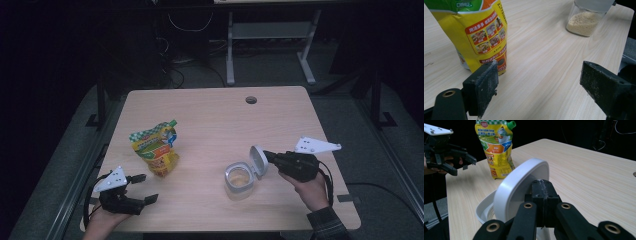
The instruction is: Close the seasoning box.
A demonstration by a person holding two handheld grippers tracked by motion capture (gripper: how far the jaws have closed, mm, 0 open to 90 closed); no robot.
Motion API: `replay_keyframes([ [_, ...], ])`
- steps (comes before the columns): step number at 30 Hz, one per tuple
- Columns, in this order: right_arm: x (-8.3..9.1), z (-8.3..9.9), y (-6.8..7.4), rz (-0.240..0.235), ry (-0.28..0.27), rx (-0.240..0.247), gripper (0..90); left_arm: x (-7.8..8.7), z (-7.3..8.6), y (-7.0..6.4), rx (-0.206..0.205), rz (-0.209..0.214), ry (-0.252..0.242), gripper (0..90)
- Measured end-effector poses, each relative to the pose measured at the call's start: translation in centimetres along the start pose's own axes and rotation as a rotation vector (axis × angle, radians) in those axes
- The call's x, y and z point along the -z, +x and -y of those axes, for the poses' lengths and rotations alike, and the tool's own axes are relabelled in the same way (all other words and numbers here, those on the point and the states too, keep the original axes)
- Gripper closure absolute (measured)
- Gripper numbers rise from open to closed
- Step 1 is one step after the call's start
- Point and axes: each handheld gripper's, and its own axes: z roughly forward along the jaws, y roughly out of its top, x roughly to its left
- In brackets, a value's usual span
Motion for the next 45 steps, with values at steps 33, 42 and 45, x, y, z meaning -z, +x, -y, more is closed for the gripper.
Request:
replay_keyframes([
  [33,-1.9,0.7,1.4,-0.045,0.055,0.018,89.4,0.0,-0.1,-0.2,0.003,0.004,-0.007,14.8],
  [42,-1.4,0.7,1.0,0.013,0.051,0.023,73.3,0.0,-0.2,-0.1,0.0,-0.005,-0.003,14.8],
  [45,-1.2,0.8,0.5,0.039,0.05,0.009,66.7,0.1,-0.1,0.0,0.004,-0.005,-0.004,14.8],
])
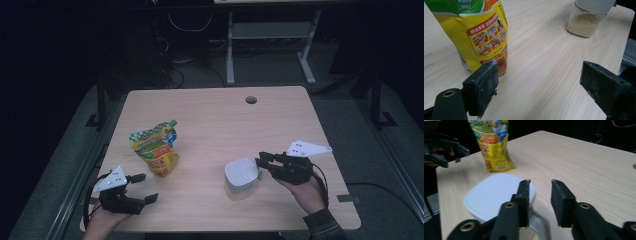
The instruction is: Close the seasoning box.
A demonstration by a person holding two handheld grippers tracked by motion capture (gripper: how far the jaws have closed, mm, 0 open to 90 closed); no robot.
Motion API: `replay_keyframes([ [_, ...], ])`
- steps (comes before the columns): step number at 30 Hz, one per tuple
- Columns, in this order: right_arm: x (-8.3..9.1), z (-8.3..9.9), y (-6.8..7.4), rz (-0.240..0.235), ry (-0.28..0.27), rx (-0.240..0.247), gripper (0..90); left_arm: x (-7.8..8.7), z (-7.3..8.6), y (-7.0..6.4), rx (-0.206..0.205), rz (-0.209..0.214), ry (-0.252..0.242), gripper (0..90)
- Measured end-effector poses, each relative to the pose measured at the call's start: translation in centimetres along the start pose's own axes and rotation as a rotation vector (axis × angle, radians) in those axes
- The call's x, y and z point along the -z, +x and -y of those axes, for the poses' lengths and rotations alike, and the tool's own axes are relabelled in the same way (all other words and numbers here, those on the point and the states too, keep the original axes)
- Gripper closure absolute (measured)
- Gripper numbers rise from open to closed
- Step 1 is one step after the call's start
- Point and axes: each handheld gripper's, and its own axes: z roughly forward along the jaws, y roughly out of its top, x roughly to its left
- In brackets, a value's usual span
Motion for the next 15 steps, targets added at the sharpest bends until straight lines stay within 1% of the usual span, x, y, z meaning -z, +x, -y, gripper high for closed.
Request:
replay_keyframes([
  [5,0.5,0.2,-0.6,0.05,0.003,-0.011,57.3,0.1,0.2,0.1,-0.001,-0.001,0.001,14.8],
  [7,0.7,0.4,-0.9,0.07,0.017,-0.019,54.7,0.2,0.2,0.1,0.0,-0.002,-0.001,14.8],
  [8,0.8,0.5,-1.0,0.084,0.016,-0.015,54.0,0.2,0.2,0.1,-0.001,-0.001,-0.001,14.8],
  [11,1.3,0.9,-1.4,0.109,0.014,-0.026,51.8,0.1,0.2,0.0,-0.006,0.0,0.0,14.8],
  [13,1.5,1.0,-1.7,0.131,0.017,-0.017,50.5,0.1,0.3,0.0,-0.003,0.0,-0.001,14.7],
  [14,1.6,1.1,-1.8,0.135,0.014,-0.021,49.6,0.1,0.3,0.0,0.008,0.001,-0.006,14.8],
  [15,1.8,1.3,-1.9,0.141,0.015,-0.023,49.1,0.0,0.4,0.0,0.01,0.002,-0.008,14.7],
])
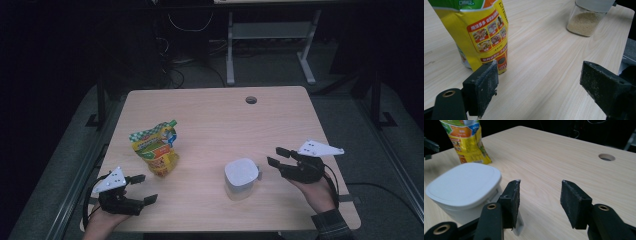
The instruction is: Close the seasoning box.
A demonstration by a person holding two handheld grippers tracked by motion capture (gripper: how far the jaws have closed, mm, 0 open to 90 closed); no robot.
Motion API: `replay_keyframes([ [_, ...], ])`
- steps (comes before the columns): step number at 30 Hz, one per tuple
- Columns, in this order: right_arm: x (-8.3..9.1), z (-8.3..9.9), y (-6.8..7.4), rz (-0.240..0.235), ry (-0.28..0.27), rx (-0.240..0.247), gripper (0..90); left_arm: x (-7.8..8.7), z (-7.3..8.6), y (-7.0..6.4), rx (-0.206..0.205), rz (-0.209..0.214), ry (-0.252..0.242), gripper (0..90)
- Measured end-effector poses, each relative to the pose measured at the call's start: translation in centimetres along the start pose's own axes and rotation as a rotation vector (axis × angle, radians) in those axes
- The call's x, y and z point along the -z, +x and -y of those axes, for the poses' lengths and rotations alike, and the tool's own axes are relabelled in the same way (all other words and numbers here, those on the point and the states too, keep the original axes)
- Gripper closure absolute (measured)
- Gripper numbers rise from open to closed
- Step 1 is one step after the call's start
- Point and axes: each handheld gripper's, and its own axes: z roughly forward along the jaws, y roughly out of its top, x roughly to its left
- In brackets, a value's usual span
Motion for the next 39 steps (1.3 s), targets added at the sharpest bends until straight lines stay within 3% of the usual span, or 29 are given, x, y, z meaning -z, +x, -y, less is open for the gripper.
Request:
replay_keyframes([
  [18,0.6,3.9,-1.2,0.097,0.084,-0.039,32.2,-0.2,0.4,0.4,0.001,-0.007,0.016,14.8],
  [27,1.5,6.1,-1.6,0.158,0.153,-0.062,26.4,-0.5,0.8,0.6,0.0,-0.017,0.052,14.8],
  [39,2.4,6.7,-1.8,0.198,0.14,-0.08,20.8,-0.7,0.8,0.6,-0.007,-0.017,0.062,14.7],
])
